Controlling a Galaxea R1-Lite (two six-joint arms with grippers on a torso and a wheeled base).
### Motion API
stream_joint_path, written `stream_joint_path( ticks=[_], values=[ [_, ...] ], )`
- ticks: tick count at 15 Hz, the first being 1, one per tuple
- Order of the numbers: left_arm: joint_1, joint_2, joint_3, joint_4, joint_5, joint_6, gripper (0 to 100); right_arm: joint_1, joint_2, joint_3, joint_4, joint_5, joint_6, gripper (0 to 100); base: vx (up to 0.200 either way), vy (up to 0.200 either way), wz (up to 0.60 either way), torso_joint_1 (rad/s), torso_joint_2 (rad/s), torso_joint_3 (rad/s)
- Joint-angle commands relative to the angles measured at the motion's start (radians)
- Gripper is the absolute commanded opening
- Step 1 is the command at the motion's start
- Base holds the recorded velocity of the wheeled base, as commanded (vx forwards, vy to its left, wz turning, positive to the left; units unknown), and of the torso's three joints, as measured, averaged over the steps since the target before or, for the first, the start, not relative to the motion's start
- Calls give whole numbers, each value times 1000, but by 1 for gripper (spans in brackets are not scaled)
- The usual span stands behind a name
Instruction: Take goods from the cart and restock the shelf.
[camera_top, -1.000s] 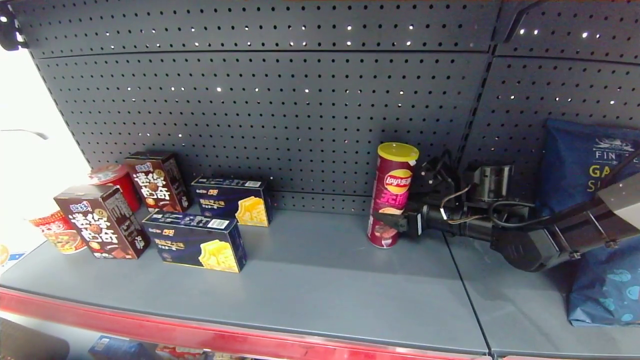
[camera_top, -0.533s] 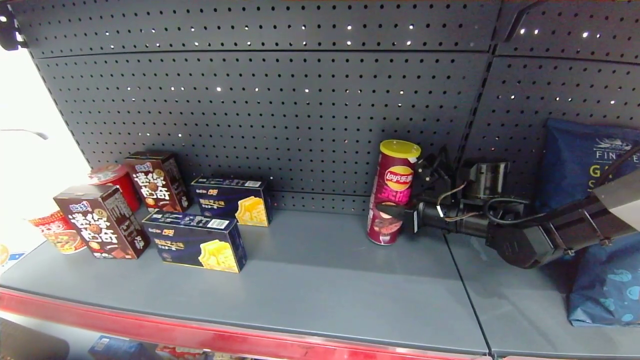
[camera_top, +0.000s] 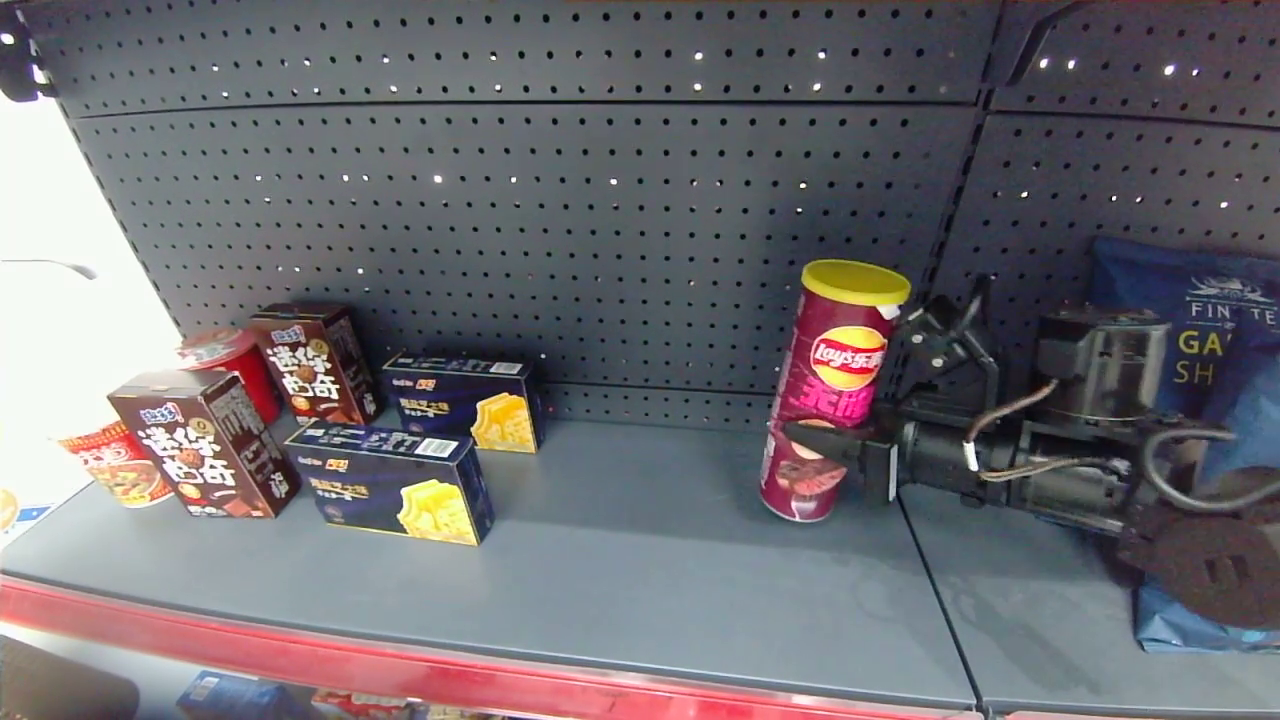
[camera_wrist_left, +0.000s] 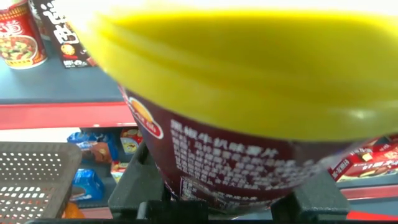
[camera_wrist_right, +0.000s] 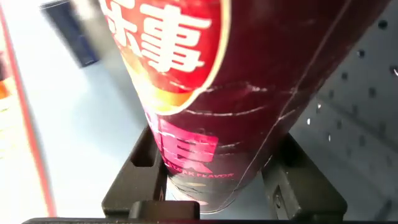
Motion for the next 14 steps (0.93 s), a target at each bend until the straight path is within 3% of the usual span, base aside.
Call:
stream_joint_path(
  ticks=[1,6,14],
  values=[
    [0,1,-2,-1,0,0,0,35,-202,160,1,-23,2,0,0,0,0,0,0,0],
    [0,1,-18,-6,8,1,0,38,-295,337,-13,-26,2,0,0,0,0,0,0,0],
    [0,1,-28,-6,22,1,0,40,-229,363,-53,-24,-3,0,0,0,0,0,0,0]
  ],
)
